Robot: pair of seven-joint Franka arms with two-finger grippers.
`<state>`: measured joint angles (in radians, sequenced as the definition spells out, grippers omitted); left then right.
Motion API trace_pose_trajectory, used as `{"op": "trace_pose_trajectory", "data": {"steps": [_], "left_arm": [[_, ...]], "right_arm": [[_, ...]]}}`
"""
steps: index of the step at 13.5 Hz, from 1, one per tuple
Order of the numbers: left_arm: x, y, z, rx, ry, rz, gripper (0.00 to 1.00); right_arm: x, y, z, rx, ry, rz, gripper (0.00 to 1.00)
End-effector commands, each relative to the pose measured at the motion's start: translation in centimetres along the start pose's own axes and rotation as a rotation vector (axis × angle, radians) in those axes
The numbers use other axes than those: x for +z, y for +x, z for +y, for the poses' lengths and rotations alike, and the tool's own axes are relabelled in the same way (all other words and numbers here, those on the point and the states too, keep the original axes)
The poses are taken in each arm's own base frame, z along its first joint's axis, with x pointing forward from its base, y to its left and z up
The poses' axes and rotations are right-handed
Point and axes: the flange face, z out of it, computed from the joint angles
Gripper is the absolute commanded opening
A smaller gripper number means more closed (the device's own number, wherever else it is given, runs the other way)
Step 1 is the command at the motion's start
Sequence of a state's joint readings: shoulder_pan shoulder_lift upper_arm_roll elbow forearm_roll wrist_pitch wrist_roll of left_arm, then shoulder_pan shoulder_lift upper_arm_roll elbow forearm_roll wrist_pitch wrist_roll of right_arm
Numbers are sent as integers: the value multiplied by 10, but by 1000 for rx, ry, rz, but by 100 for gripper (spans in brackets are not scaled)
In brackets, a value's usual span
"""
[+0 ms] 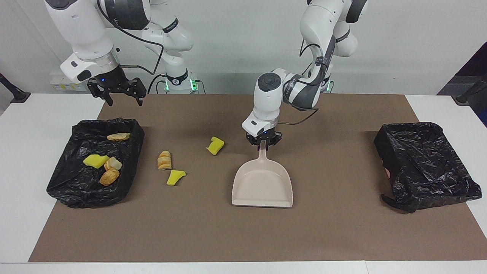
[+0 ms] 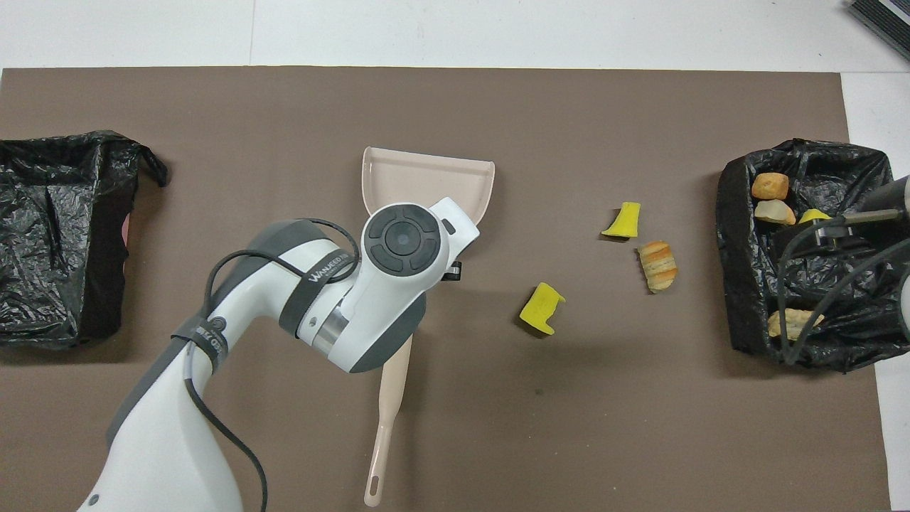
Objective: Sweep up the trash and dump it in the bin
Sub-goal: 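Grasp the dustpan handle with the left gripper, then lift the dustpan with the left gripper while the right gripper grasps the brush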
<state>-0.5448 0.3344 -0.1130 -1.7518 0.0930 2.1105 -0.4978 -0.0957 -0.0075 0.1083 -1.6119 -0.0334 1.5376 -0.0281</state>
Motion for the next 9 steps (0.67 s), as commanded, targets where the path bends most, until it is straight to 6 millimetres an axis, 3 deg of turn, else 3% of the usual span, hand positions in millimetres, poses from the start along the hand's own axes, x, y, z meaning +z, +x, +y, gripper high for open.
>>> {"op": "trace_pose_trajectory", "data": {"steps": [1, 3, 6, 9], "left_arm": [[-43, 12, -34, 146, 34, 20, 0], [-68, 16, -69, 266, 54, 13, 0], [-109, 14, -162, 454, 68, -37, 0], [-105, 14, -250, 714, 42, -131, 0]], "right_arm": [[9, -28, -39, 2, 48, -22, 100], [24, -44, -75, 22, 65, -28, 100], [35, -56, -119, 75, 55, -42, 100], [50, -66, -184, 121, 54, -33, 100]]}}
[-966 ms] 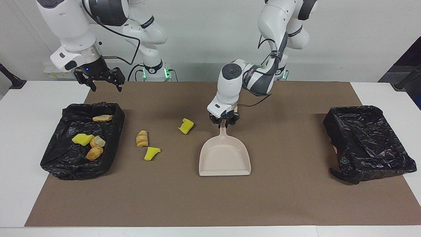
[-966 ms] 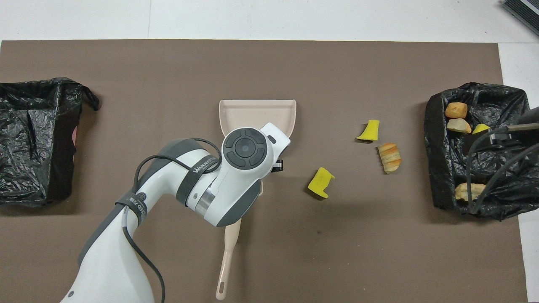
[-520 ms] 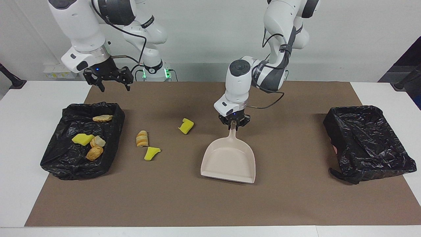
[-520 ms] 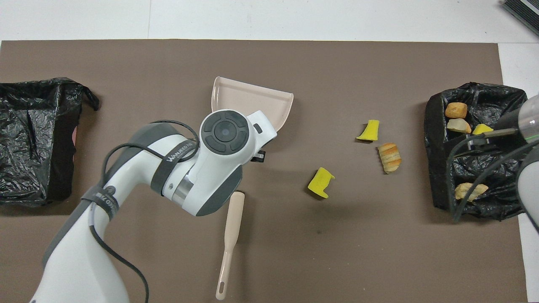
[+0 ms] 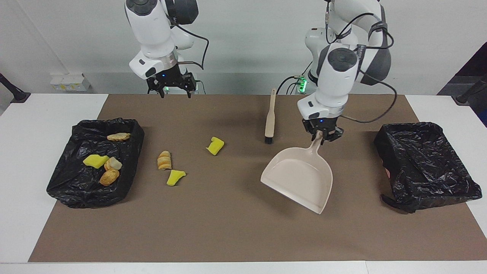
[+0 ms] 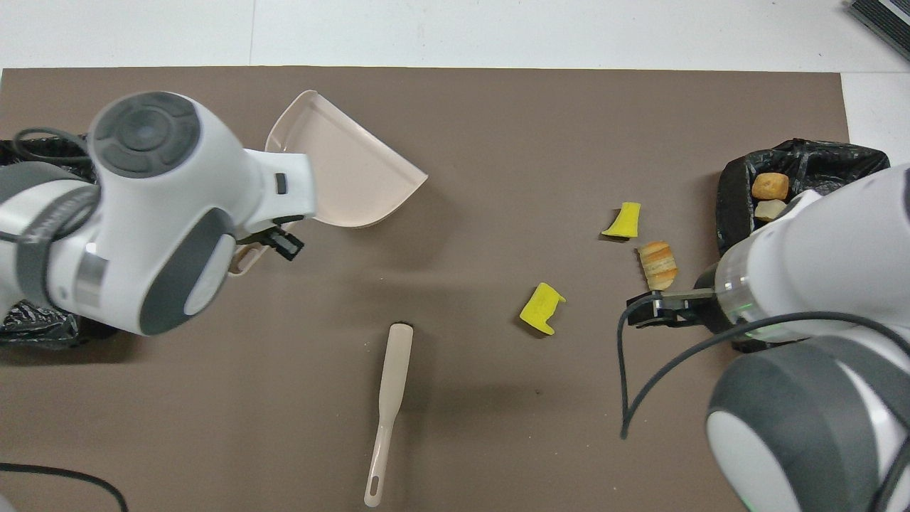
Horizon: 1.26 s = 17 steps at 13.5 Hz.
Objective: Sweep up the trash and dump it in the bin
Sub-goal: 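Lift the dustpan with the left gripper while the right gripper grasps the brush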
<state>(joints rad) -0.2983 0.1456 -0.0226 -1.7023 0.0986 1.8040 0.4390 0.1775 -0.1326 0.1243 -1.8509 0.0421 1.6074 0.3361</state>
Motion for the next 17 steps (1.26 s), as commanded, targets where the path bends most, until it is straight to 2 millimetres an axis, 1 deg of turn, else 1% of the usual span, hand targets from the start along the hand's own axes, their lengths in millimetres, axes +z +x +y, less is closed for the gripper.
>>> {"op": "trace_pose_trajectory", "data": {"steps": [1, 2, 3, 4, 5, 6, 7, 9, 10, 11, 12, 14, 15, 16, 17], "left_arm": [[9, -35, -48, 198, -11, -31, 0], [13, -47, -67, 274, -13, -30, 0], [20, -63, -84, 351, -27, -38, 0], [27, -78, -94, 381, -38, -45, 0], [30, -83, -99, 423, -28, -38, 0], [30, -83, -103, 492, 1, -41, 0], [36, -83, -103, 533, 15, -56, 0], [54, -76, -101, 569, 55, -72, 0], [62, -76, -98, 575, 63, -65, 0], [66, -80, -97, 572, 62, -65, 0], [69, -83, -97, 569, 58, -68, 0], [70, -83, -95, 567, 54, -68, 0], [78, -84, -92, 564, 47, -72, 0], [82, -84, -91, 561, 51, -67, 0], [82, -85, -93, 556, 60, -59, 0]], "right_arm": [[19, -18, -48, 69, 59, 19, 100], [29, -26, -67, 92, 71, 13, 100], [39, -33, -90, 106, 67, 6, 100], [50, -40, -116, 119, 64, 3, 100], [62, -46, -144, 150, 72, 13, 100], [76, -54, -174, 169, 79, 19, 100], [89, -60, -197, 185, 85, 27, 100], [117, -76, -236, 203, 76, 27, 100], [130, -86, -254, 215, 70, 29, 100], [145, -97, -273, 235, 67, 25, 100], [162, -105, -287, 245, 46, 27, 100], [203, -132, -316, 212, -20, 29, 100], [212, -139, -321, 220, -25, 27, 100], [217, -144, -319, 226, -28, 23, 100], [218, -148, -319, 230, -25, 16, 100]]}}
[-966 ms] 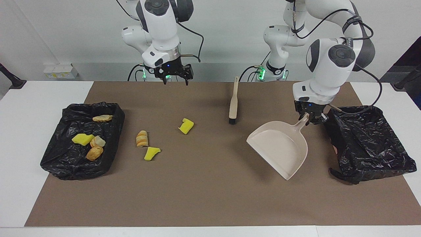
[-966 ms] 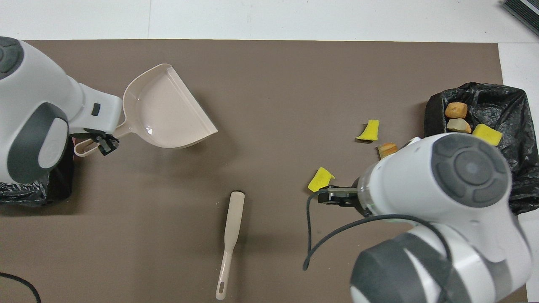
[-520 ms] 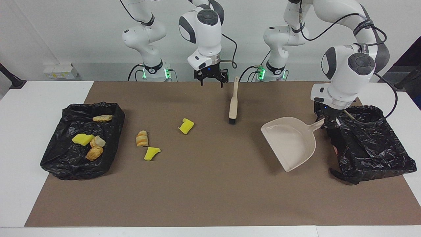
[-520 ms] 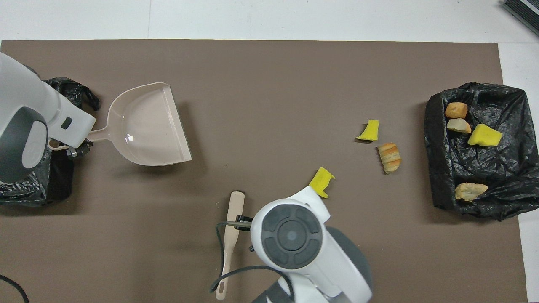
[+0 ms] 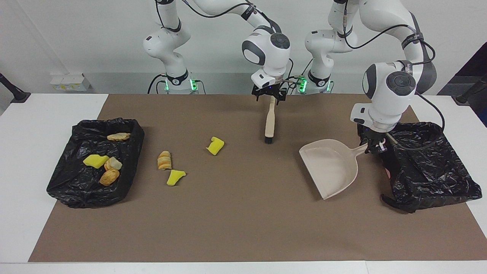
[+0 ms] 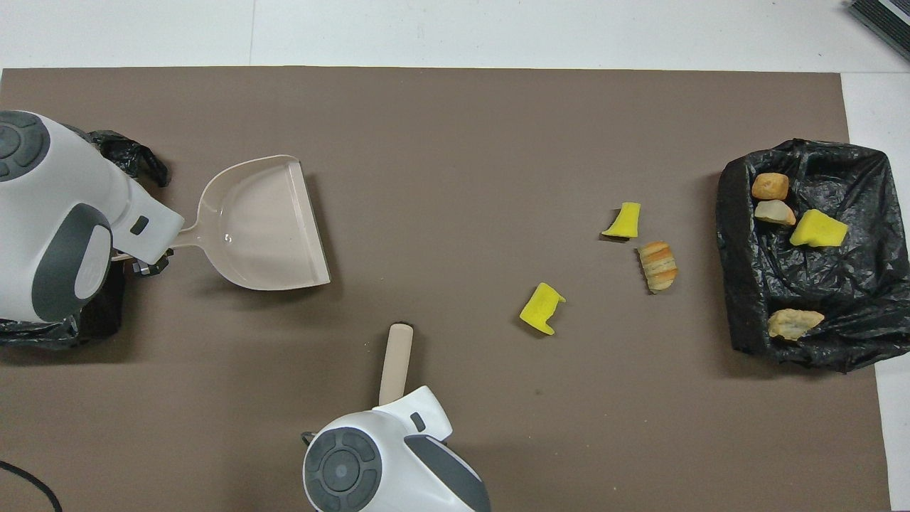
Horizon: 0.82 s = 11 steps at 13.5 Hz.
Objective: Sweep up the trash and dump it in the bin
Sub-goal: 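Lift the dustpan with the left gripper while the right gripper grasps the brush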
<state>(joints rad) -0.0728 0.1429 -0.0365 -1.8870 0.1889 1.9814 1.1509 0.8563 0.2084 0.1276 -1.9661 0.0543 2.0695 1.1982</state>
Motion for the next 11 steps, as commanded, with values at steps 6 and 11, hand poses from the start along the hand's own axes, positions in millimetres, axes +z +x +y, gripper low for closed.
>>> {"op": "trace_pose_trajectory", "data": {"steps": [6, 11], "left_arm": [[1, -4, 8, -30, 37, 1, 0], [8, -2, 13, -58, 28, 11, 0]], "right_arm": [[12, -15, 8, -5, 4, -21, 81], [14, -14, 5, -92, 68, -109, 75]]}}
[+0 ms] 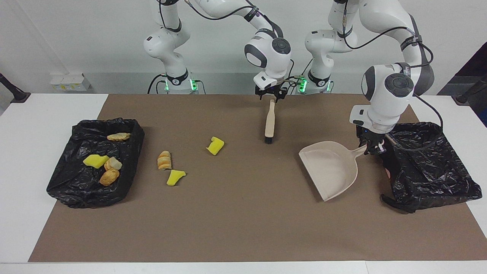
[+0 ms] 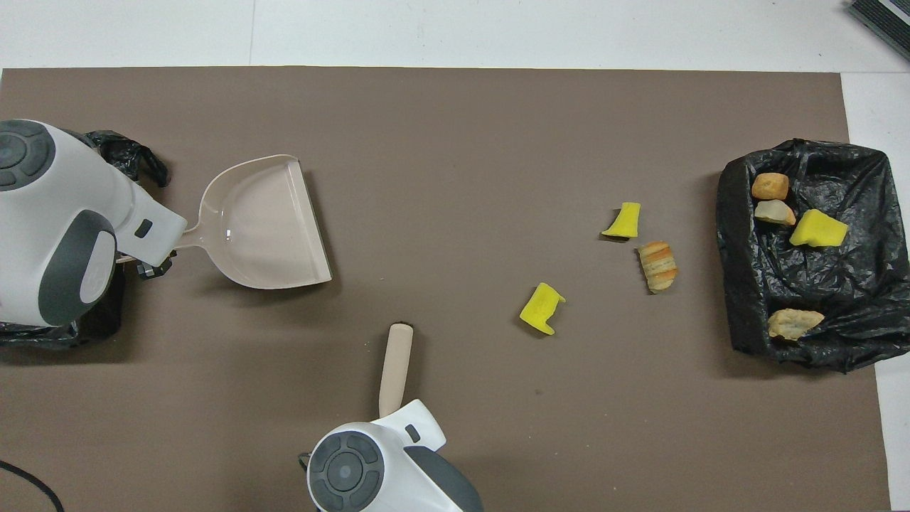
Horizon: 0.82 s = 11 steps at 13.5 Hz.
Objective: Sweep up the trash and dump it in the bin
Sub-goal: 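Bring the dustpan and brush together beside the sponge and bread pieces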
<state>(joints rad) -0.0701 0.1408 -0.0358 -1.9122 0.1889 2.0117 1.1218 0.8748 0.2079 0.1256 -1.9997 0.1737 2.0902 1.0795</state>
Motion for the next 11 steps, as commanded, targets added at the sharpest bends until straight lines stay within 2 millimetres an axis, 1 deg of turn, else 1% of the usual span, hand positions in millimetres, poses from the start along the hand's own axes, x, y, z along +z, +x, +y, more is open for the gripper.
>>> {"op": "trace_pose_trajectory", "data": {"steps": [1, 3, 4, 5, 7, 8, 9, 11], "left_arm": [[1, 1, 13, -75, 15, 13, 0], [7, 5, 18, -87, 3, 13, 0], [6, 5, 18, -85, 5, 13, 0], [3, 9, 21, -80, 7, 14, 0], [4, 19, 28, -88, 5, 12, 0], [1, 21, 30, -87, 9, 13, 0], [1, 21, 30, -87, 10, 14, 0], [1, 21, 29, -87, 11, 15, 0]], "right_arm": [[1, 1, 6, -20, 36, -12, 72], [3, 3, 7, -17, 42, -9, 67], [3, 4, 8, -16, 45, -7, 64], [3, 5, 8, -17, 47, -6, 63], [3, 5, 7, -15, 49, -8, 62], [3, 4, 7, -9, 56, -16, 60], [3, 5, 6, -9, 60, -17, 56], [3, 7, 6, -5, 69, -13, 55]]}}
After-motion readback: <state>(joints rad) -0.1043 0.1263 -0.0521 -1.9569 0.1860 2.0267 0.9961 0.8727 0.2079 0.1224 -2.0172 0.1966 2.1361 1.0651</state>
